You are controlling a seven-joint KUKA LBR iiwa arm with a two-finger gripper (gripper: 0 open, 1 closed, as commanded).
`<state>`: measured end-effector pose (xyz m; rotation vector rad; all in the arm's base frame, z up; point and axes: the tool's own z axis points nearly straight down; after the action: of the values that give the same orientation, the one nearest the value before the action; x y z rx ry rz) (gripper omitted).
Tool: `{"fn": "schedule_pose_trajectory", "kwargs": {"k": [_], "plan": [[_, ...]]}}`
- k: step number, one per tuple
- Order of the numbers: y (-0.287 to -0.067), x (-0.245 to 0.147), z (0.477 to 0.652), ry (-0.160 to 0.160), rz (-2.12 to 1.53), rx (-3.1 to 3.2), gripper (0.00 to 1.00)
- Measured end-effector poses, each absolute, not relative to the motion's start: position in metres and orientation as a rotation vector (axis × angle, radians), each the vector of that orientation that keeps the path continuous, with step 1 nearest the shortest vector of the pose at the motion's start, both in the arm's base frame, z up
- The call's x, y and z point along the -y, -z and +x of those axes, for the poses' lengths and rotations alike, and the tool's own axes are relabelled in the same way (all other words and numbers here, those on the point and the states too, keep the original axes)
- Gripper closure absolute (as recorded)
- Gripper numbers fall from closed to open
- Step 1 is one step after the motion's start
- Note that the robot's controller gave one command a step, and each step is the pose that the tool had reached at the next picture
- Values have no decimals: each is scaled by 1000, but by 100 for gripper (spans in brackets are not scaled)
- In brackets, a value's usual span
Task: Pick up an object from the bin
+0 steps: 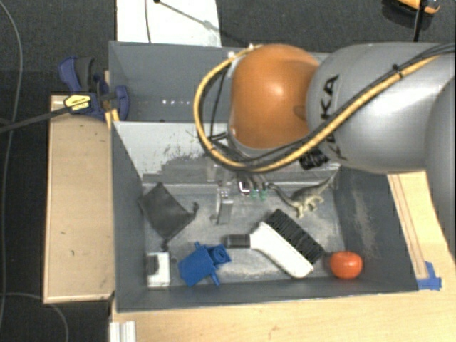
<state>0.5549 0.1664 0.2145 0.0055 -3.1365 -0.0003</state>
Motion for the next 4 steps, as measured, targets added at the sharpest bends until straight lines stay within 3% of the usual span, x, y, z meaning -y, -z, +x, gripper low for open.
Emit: {"fn": "schedule_pose_trajectory", "kwargs": {"k": [1,2,3,4], "plan": [[-219,-166,557,3,-1,3144,0],[-187,-149,544,4,119,3146,0],[-128,-132,527,3,323,3132,0],[-89,-147,513,0,607,3089,0]]}}
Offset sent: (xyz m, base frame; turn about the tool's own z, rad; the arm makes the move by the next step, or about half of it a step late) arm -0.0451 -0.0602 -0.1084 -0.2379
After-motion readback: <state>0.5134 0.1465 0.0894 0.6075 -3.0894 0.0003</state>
